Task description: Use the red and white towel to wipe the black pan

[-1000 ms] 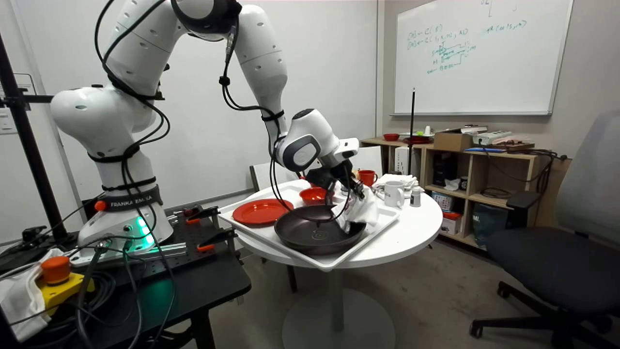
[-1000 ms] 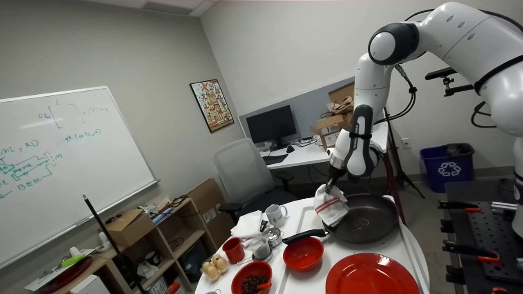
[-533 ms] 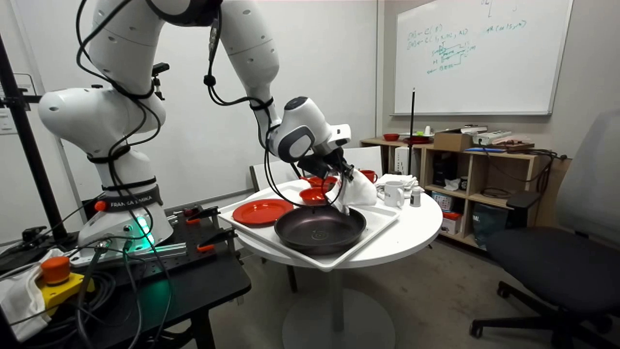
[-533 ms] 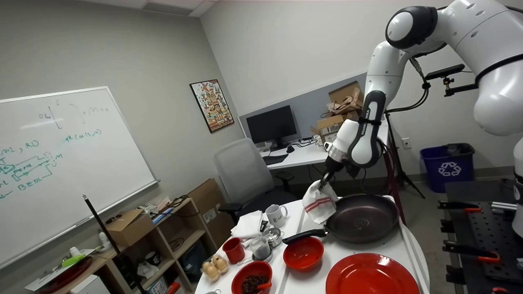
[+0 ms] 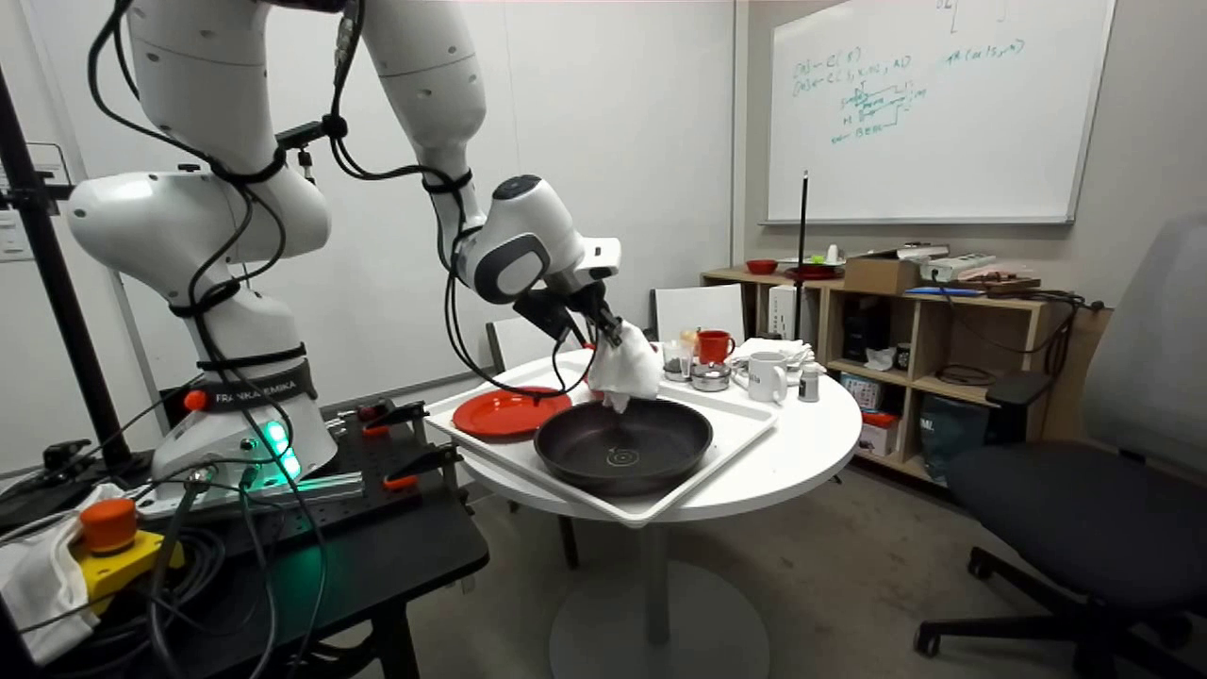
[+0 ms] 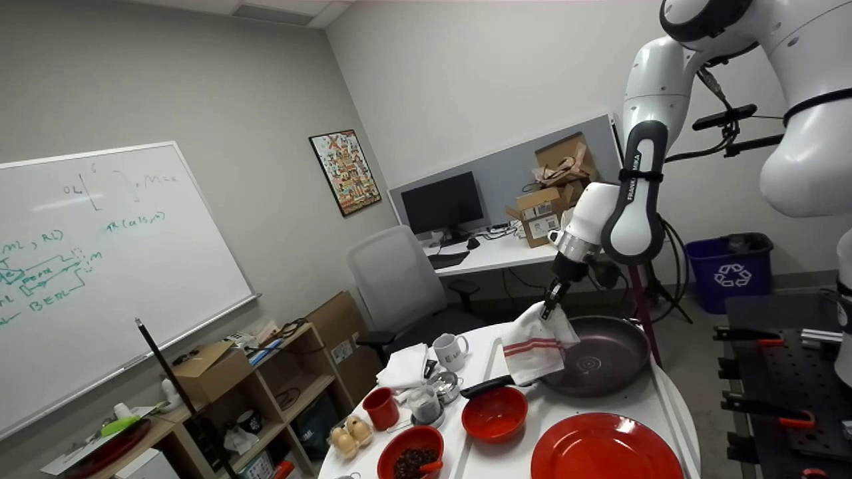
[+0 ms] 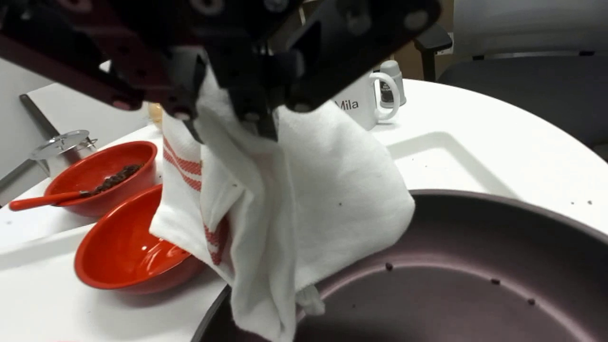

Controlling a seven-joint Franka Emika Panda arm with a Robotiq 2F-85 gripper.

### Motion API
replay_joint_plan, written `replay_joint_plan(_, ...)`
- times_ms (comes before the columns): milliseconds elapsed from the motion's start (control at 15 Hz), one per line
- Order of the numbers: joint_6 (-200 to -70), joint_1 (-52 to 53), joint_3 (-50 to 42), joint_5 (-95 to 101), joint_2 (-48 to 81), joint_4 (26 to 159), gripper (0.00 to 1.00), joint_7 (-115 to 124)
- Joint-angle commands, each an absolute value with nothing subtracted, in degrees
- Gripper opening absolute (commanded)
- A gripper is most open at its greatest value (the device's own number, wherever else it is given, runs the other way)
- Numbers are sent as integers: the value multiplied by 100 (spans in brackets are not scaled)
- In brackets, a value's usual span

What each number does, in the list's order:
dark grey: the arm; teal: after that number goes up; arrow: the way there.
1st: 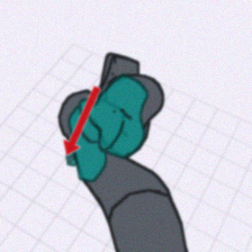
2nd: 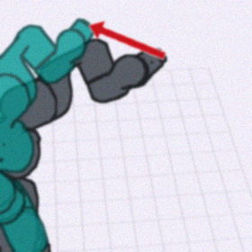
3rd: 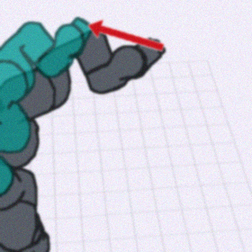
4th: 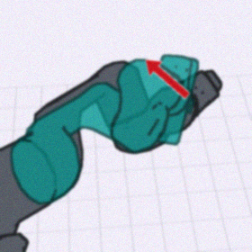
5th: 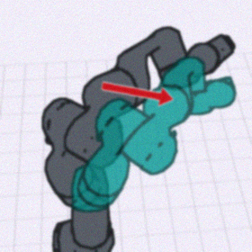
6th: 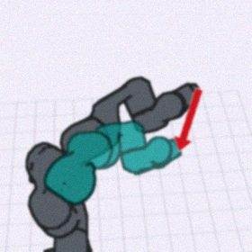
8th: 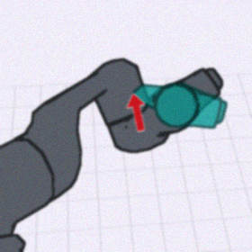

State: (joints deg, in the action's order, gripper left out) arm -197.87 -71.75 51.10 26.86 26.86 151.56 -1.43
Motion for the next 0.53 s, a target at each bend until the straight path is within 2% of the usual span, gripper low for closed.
replay_joint_plan(0,-19787,-6768,5675,1651,1310,15872,3,745)
replay_joint_plan(200,-19651,-5888,5946,479,573,16073,3,1370)
replay_joint_plan(467,-18795,-4758,6128,-962,-247,15830,3,1914)
